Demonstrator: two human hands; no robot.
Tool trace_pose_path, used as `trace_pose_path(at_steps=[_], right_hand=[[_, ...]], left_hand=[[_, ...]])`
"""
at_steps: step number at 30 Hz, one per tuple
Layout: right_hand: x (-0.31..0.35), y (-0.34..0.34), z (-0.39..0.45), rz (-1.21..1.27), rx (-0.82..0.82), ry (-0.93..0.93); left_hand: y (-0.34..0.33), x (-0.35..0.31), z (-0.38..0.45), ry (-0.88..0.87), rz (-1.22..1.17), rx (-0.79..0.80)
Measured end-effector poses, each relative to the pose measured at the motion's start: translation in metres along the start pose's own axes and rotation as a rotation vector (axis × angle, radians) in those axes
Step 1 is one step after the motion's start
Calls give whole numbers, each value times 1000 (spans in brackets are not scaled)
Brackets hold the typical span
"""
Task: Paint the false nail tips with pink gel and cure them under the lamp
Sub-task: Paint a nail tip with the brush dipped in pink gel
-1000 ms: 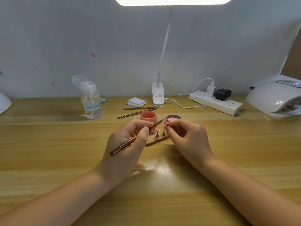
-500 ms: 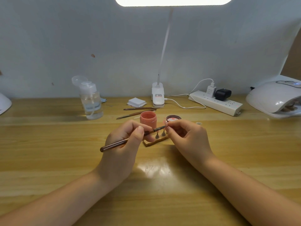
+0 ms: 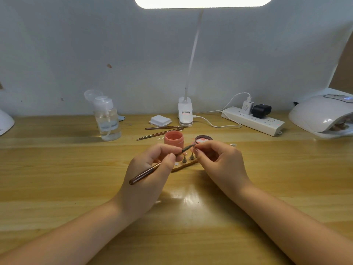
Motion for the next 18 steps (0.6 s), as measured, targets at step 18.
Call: trace_pose_path(at_steps=[18], right_hand=[[-1,-1,0,-85,-37,68]], left_hand=[[0,-2,0,-18,116,28]])
Point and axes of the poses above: each hand's wrist, its own z-axis towards the middle knuckle, its own y-axis out of the back of the hand, x = y × z, the point moved 2 cm from there along z, towards the middle knuckle, and after that the axes turned 8 degrees about -y, right-handed, at the moved point
